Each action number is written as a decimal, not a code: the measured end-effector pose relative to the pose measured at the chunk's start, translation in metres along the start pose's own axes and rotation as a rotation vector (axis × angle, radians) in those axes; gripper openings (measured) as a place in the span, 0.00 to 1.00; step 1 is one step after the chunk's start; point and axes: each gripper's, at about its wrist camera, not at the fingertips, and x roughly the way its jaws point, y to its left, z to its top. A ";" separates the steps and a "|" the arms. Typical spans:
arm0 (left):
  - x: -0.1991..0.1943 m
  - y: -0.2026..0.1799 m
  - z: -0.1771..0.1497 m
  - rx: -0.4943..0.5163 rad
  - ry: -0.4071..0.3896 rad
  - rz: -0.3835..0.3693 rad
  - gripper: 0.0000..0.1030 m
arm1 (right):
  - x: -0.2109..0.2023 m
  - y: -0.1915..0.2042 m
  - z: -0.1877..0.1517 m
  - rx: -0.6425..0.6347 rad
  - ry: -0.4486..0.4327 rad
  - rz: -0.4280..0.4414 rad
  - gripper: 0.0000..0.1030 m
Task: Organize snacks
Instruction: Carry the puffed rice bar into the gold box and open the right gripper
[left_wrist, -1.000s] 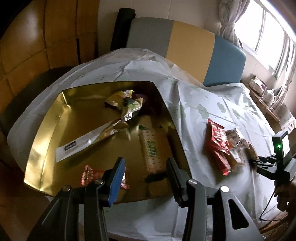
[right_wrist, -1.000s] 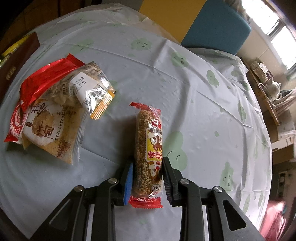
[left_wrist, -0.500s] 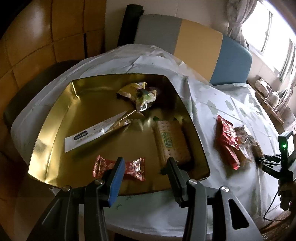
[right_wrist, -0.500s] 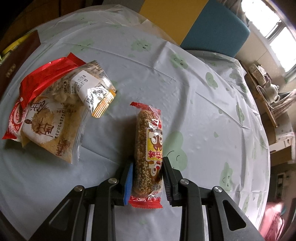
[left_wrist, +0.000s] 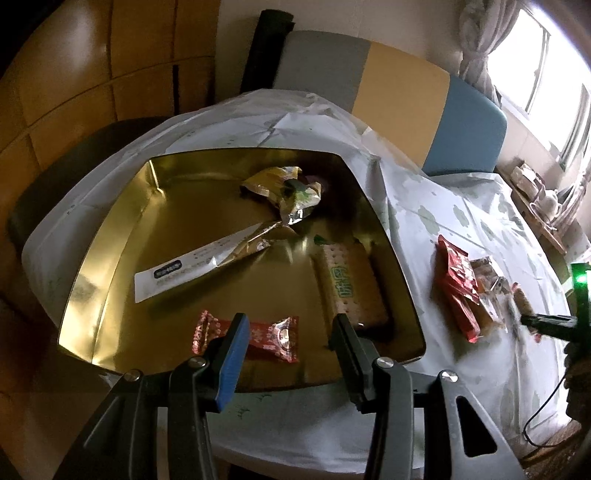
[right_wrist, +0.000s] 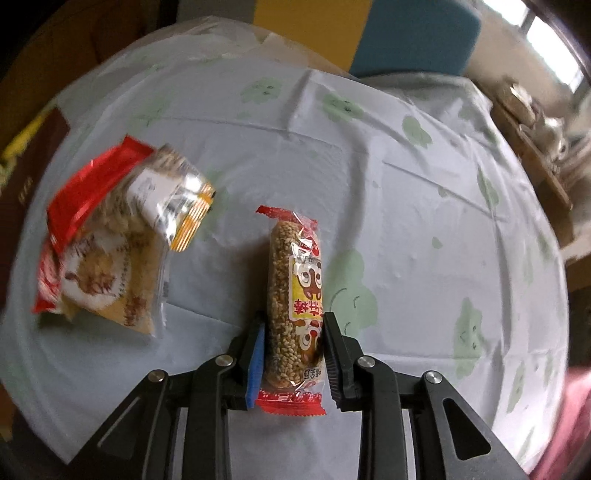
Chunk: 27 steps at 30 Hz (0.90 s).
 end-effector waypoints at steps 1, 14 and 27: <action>0.000 0.001 0.000 -0.003 -0.002 0.000 0.46 | -0.005 -0.005 0.002 0.019 -0.007 0.000 0.28; -0.009 0.036 0.006 -0.079 -0.053 0.057 0.46 | -0.105 0.054 0.022 -0.020 -0.227 0.250 0.28; -0.008 0.062 0.001 -0.132 -0.047 0.082 0.46 | -0.099 0.272 0.041 -0.293 -0.167 0.590 0.29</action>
